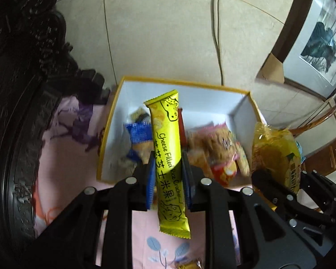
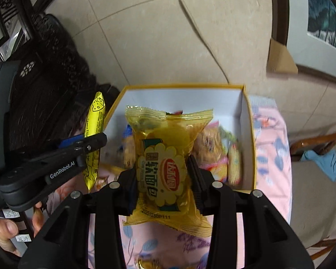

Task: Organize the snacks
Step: 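Lower both snacks into the yellow box and open both grippers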

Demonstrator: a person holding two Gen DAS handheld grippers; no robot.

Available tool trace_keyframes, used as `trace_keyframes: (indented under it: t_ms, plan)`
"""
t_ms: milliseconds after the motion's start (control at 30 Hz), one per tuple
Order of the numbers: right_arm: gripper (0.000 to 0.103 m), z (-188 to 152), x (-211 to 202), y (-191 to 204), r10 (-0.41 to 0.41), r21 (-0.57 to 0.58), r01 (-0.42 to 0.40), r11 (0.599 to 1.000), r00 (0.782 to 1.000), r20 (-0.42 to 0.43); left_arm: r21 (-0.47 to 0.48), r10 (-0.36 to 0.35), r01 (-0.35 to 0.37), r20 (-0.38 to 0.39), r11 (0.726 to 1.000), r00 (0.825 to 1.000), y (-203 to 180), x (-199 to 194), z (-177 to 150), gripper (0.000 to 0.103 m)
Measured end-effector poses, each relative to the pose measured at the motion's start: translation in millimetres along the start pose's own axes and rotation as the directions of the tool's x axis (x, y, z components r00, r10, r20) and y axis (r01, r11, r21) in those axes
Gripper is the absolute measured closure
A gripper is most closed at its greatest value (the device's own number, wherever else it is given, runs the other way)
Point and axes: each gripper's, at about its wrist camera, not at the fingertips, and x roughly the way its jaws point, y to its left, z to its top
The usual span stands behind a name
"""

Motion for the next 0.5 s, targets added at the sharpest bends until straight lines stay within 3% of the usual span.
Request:
trace_keyframes:
  t_ms: [333, 433, 467, 500]
  plan:
    - [0.063, 20.3, 16.7, -8.3, -0.016, 0.019, 0.016, 1.000, 1.000, 0.016, 0.002, -0.012, 0.012, 0.002, 1.000, 1.000, 2.4, 22.7, 31.4, 0.082]
    - [0.057, 27.8, 17.9, -9.0, -0.036, 0.030, 0.035, 0.999, 0.999, 0.028, 0.007, -0.014, 0.014, 0.011, 1.000, 1.000, -1.0, 21.2, 40.1, 0.078]
    - [0.038, 31.6, 18.9, -11.1, -0.053, 0.043, 0.051, 0.998, 0.998, 0.032, 0.005, -0.007, 0.007, 0.017, 1.000, 1.000, -1.0, 20.1, 42.9, 0.056]
    - [0.028, 34.0, 17.5, -14.1, -0.067, 0.061, 0.065, 0.996, 0.997, 0.042, -0.013, 0.036, -0.036, 0.033, 0.999, 0.999, 0.9, 17.1, 46.1, 0.023]
